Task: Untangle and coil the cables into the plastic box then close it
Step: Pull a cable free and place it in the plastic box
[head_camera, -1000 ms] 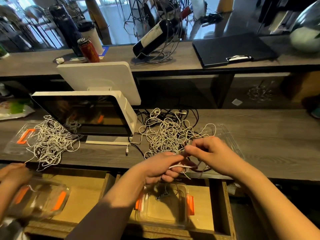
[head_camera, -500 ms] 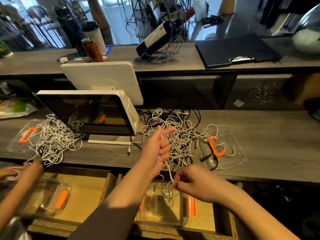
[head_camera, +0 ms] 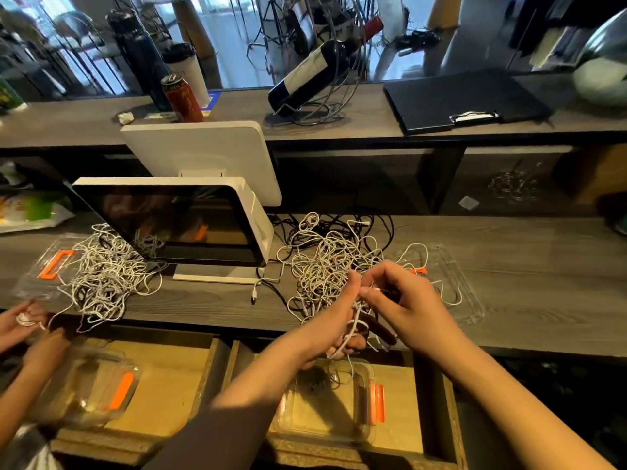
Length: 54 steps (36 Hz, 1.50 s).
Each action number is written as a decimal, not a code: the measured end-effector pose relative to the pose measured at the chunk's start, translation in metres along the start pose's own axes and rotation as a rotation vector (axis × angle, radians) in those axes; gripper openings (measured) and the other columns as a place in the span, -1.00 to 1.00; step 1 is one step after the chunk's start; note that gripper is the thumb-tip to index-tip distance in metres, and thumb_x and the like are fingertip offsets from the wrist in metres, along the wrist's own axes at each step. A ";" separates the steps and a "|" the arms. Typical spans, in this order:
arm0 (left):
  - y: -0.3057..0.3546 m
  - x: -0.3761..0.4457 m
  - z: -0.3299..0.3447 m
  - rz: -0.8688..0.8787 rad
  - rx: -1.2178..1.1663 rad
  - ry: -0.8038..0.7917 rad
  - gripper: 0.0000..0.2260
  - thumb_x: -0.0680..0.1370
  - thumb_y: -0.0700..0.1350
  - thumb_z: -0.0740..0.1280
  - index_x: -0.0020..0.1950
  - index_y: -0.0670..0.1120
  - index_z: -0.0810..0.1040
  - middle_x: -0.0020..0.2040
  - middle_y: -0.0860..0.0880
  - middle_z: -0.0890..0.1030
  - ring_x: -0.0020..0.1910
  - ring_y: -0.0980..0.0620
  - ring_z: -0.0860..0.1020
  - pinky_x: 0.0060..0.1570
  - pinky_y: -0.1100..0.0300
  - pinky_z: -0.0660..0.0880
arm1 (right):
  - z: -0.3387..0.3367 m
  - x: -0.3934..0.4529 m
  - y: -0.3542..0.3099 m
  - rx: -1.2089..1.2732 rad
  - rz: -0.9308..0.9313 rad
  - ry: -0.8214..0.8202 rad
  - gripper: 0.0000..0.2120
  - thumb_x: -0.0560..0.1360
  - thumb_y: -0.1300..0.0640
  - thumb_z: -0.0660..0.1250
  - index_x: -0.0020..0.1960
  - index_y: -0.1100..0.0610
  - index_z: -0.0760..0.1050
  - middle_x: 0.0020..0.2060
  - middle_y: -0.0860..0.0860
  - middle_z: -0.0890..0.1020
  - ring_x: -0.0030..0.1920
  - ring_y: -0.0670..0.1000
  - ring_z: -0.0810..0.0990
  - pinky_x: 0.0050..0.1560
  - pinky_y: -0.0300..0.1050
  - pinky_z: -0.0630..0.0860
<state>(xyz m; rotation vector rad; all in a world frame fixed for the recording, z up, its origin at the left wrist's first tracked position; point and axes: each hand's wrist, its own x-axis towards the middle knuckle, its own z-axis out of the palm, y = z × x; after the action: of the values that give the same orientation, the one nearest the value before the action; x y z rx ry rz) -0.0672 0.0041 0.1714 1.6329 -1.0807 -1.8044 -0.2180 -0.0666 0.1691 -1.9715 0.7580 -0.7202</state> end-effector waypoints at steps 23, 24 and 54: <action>-0.001 0.001 -0.002 0.114 0.109 -0.242 -0.64 0.74 -0.02 0.03 0.35 -0.15 0.50 -0.16 -0.05 0.60 -0.23 0.12 0.59 -0.10 0.21 0.52 | -0.017 0.016 0.015 0.153 0.099 0.044 -0.98 0.52 0.19 0.42 -0.07 0.11 0.59 -0.33 0.10 0.58 -0.30 -0.01 0.52 -0.22 -0.15 0.50; -0.003 0.002 -0.001 0.114 0.017 -0.244 -0.65 0.73 0.00 0.04 0.33 -0.12 0.51 -0.18 -0.06 0.59 -0.24 0.09 0.60 -0.13 0.21 0.56 | -0.018 0.015 0.016 0.154 0.101 0.045 -0.98 0.52 0.19 0.42 -0.07 0.10 0.59 -0.33 0.11 0.58 -0.29 0.02 0.53 -0.21 -0.13 0.51; -0.009 0.022 -0.009 0.324 -0.526 0.243 -0.68 0.68 0.08 0.13 0.32 0.08 0.58 -0.15 -0.08 0.58 -0.33 0.07 0.50 -0.50 0.29 0.37 | 0.024 -0.013 0.046 0.150 0.298 0.034 -0.79 0.62 0.08 0.29 -0.18 -0.08 0.54 -0.43 -0.14 0.49 -0.39 -0.15 0.40 -0.30 -0.09 0.32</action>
<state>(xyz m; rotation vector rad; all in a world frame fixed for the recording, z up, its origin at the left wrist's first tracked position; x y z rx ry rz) -0.0609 -0.0098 0.1512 1.2365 -0.6429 -1.4699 -0.2195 -0.0642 0.1153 -1.6693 0.9652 -0.6134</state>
